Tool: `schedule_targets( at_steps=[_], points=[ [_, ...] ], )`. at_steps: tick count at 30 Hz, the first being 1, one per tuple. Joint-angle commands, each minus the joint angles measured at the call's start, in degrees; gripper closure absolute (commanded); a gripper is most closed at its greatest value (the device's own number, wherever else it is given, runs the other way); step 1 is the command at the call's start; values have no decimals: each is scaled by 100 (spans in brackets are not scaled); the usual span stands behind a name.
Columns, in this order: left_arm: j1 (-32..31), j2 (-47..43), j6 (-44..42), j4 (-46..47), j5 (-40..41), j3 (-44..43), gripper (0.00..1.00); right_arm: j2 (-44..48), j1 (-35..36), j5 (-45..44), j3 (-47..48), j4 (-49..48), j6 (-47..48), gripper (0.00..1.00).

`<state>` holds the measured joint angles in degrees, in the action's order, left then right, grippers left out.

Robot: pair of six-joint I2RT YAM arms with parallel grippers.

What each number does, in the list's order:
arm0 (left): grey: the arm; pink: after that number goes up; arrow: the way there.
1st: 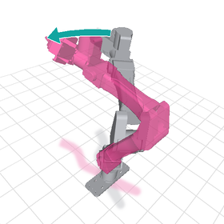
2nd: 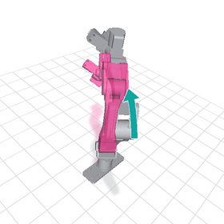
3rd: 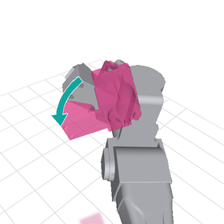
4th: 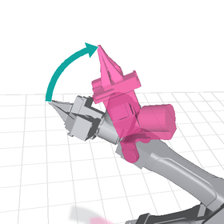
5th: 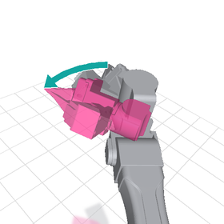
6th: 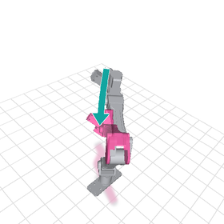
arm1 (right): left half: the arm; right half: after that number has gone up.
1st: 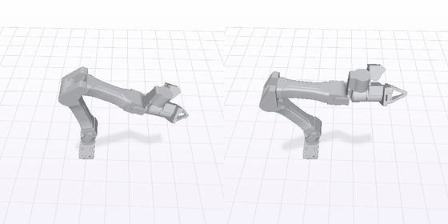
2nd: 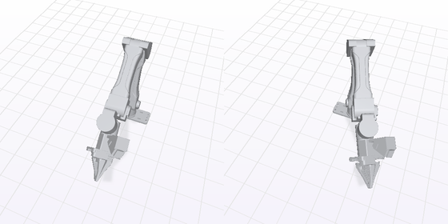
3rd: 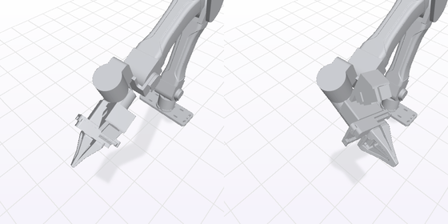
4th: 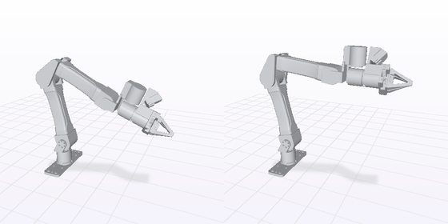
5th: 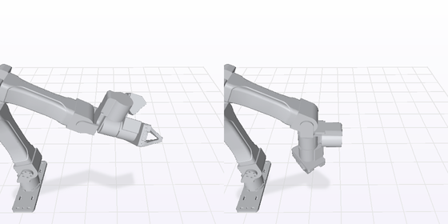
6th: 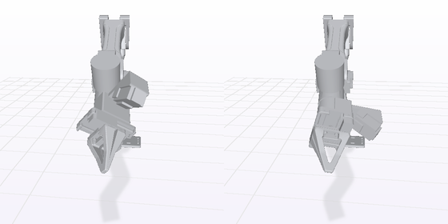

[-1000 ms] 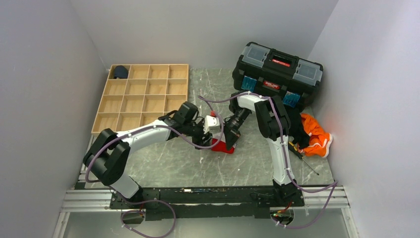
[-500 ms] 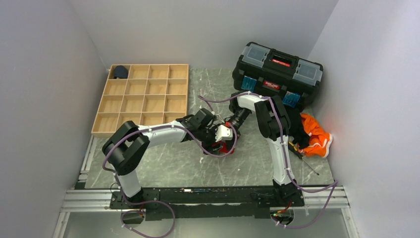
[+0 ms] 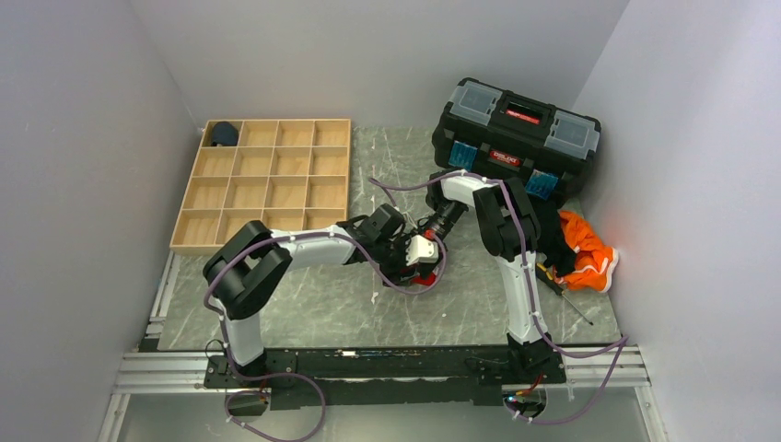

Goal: Roll the underwear
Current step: Roll the underwear to the center of the board.

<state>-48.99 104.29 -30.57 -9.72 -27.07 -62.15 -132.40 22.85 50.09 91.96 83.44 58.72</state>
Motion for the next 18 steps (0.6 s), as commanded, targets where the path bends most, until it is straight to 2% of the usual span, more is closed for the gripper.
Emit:
schedule_targets(
  at_steps=[1, 6, 9, 16, 18],
  points=[
    [-37, 204, -72, 74, 22, -236, 39, -251, 59, -297, -106, -500, 185, 100],
    [-35, 428, -11, -201, -210, -366, 58, -209, 65, -297, -117, -577, 106, 98],
    [-34, 547, -41, -445, -358, -444, 72, -168, 55, -292, -128, -613, 57, 91],
    [-23, 940, -201, -1298, -585, -789, 98, 90, 32, -339, -155, -770, -153, 74],
    [-23, 1015, -225, -1447, -663, -844, 100, 197, 15, -341, -151, -781, -205, 71]
  ],
)
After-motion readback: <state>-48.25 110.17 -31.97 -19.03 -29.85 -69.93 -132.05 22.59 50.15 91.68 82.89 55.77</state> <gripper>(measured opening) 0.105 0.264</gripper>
